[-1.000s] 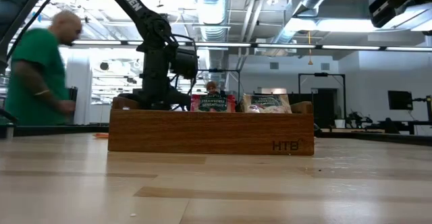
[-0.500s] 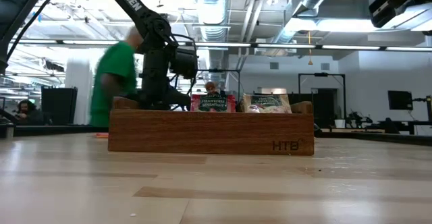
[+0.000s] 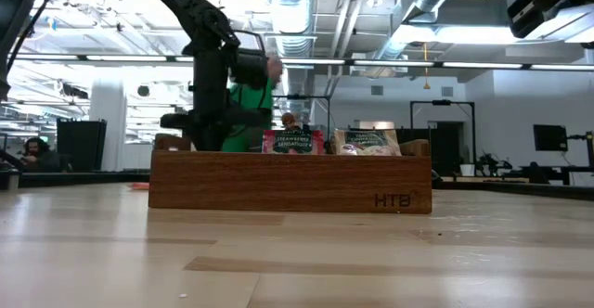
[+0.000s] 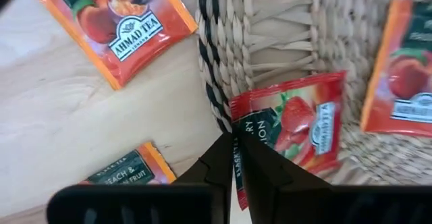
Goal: Pick & Place Tea
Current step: Put the red tea bag into the middle section of the wooden organizer
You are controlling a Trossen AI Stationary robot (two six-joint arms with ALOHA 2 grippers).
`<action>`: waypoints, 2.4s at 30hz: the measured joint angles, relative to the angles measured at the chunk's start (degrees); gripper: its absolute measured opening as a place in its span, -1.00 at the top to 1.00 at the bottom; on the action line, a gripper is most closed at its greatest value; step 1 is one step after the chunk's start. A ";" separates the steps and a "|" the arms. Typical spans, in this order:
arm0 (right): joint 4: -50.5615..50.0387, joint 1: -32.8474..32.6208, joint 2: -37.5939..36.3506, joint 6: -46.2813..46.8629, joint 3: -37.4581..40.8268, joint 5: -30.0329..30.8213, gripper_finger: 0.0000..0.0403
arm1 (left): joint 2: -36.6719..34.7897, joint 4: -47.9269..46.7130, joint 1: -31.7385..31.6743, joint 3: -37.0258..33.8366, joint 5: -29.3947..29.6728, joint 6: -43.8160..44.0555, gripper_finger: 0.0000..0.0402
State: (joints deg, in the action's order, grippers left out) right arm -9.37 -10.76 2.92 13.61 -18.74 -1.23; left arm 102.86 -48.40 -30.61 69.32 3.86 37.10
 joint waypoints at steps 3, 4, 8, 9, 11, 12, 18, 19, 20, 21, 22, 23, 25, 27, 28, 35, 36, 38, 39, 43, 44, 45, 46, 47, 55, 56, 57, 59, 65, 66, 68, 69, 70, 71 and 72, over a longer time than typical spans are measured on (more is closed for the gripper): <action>0.00 0.01 0.01 -0.01 0.00 0.00 0.67 | -1.72 -0.40 0.00 0.27 1.05 -0.30 0.92; 0.00 0.02 0.01 -0.02 0.00 0.00 0.67 | -2.34 -0.89 0.00 0.65 1.71 -0.51 0.94; 0.00 0.00 0.01 -0.01 0.00 0.00 0.67 | -4.87 -1.63 0.00 1.87 3.53 -2.03 0.99; 0.00 0.01 0.02 -0.02 0.00 0.00 0.67 | -5.38 -1.64 0.00 2.06 3.54 -2.10 1.00; 0.00 0.01 0.02 -0.02 0.00 0.00 0.67 | -6.24 -1.64 -0.02 2.10 3.59 -2.10 1.00; 0.00 0.01 0.01 -0.02 0.00 0.00 0.67 | -6.53 -1.69 -0.02 2.10 3.61 -2.10 1.00; 0.00 0.00 0.02 -0.04 0.00 0.00 0.67 | -6.70 -1.84 0.00 2.12 3.54 -2.12 1.00; 0.00 0.00 0.00 -0.06 0.00 0.00 0.67 | -6.70 -1.81 0.00 2.12 3.54 -2.12 1.00; -0.01 0.01 0.01 -0.05 0.00 0.00 0.67 | -6.70 -1.83 0.00 2.12 3.52 -2.12 1.00; 0.00 0.00 0.01 -0.05 0.00 -0.01 0.67 | -6.70 -1.81 0.00 2.12 3.48 -2.13 1.00; 0.00 0.00 0.00 -0.07 0.00 0.00 0.67 | -6.70 -1.83 0.00 2.12 3.50 -2.18 1.00; 0.00 0.02 0.02 -0.05 0.00 0.00 0.67 | -6.70 -1.85 0.00 2.12 3.51 -2.39 1.00; -0.02 0.02 0.00 -0.05 0.00 0.00 0.67 | -6.70 -1.81 0.00 2.12 3.52 -3.13 1.00; 0.00 0.01 0.02 -0.04 0.00 0.00 0.67 | -6.70 -2.08 0.04 2.12 3.46 -4.72 1.00; 0.00 0.01 0.01 -0.06 0.00 0.00 0.67 | -6.70 -2.54 0.29 2.12 3.44 -6.39 1.00; -0.07 0.00 0.00 -0.07 0.00 0.00 0.67 | -6.70 -8.96 4.66 2.14 5.54 -14.70 1.00; -0.20 0.01 0.01 -0.07 0.00 -0.02 0.67 | -6.70 -8.83 5.46 2.14 6.40 -14.78 1.00; -0.47 0.00 0.01 -0.09 0.00 -0.02 0.67 | -6.70 -8.57 6.82 2.14 6.98 -14.73 1.00; -0.48 0.01 0.00 -0.09 0.00 -0.02 0.67 | -6.70 -8.47 7.45 2.14 6.86 -14.73 1.00; -0.48 0.00 0.00 -0.50 0.00 0.00 0.67 | -6.37 -8.46 9.21 2.11 6.30 -13.95 1.00; -0.46 0.01 0.01 -0.52 0.00 -0.01 0.67 | -6.37 -8.40 9.55 2.00 5.96 -13.96 1.00; -0.46 0.02 0.02 -0.52 0.00 -0.02 0.67 | -6.37 -8.18 9.86 1.79 5.60 -13.92 1.00; -0.48 0.02 0.00 -0.55 0.00 -0.01 0.67 | -6.37 -7.88 10.13 1.47 4.95 -13.92 1.00; -0.47 0.00 0.01 -0.53 0.00 -0.02 0.67 | -6.37 -7.38 10.47 1.00 4.15 -13.90 1.00; -0.47 0.00 0.02 -0.55 0.00 -0.02 0.67 | -6.35 -5.88 12.37 -3.84 0.29 -14.27 0.66; -0.47 0.01 0.00 -0.54 0.00 -0.02 0.67 | -6.35 -5.96 12.47 -4.06 0.27 -14.47 0.58; -0.48 0.00 0.00 -0.53 0.00 -0.02 0.67 | -6.35 -6.07 12.66 -4.17 0.29 -14.53 0.49; -0.46 0.00 0.00 -0.52 0.00 -0.02 0.67 | -6.35 -5.87 12.93 -4.21 0.56 -14.23 0.31; -0.46 0.01 0.00 -0.52 0.00 -0.04 0.67 | -6.35 -5.63 13.84 -4.24 3.12 -13.41 -0.04; -0.46 0.02 0.00 -0.52 0.00 -0.05 0.67 | -6.35 -5.47 14.15 -4.24 3.64 -14.17 -0.07; -0.46 0.02 0.00 -0.50 0.00 -0.15 0.67 | -6.35 -4.24 15.21 -4.34 6.33 -15.76 -0.10; -0.46 0.00 0.00 -0.52 0.00 -0.15 0.67 | -6.35 -3.11 15.82 -4.56 8.84 -16.08 -0.11; -0.46 0.00 0.01 -0.51 0.00 -0.15 0.67 | -6.34 -2.26 16.45 -4.78 11.90 -16.15 -0.12; -0.46 0.00 0.00 -0.51 0.00 -0.15 0.67 | -6.33 -1.73 16.90 -4.96 14.51 -16.21 -0.13; -0.46 0.02 0.00 -0.51 0.00 -0.15 0.67 | -6.33 -1.29 17.34 -5.17 16.48 -16.40 -0.13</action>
State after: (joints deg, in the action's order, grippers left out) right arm -9.82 -10.75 2.92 13.10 -18.74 -1.39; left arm 96.53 -49.69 -13.27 64.15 20.33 20.70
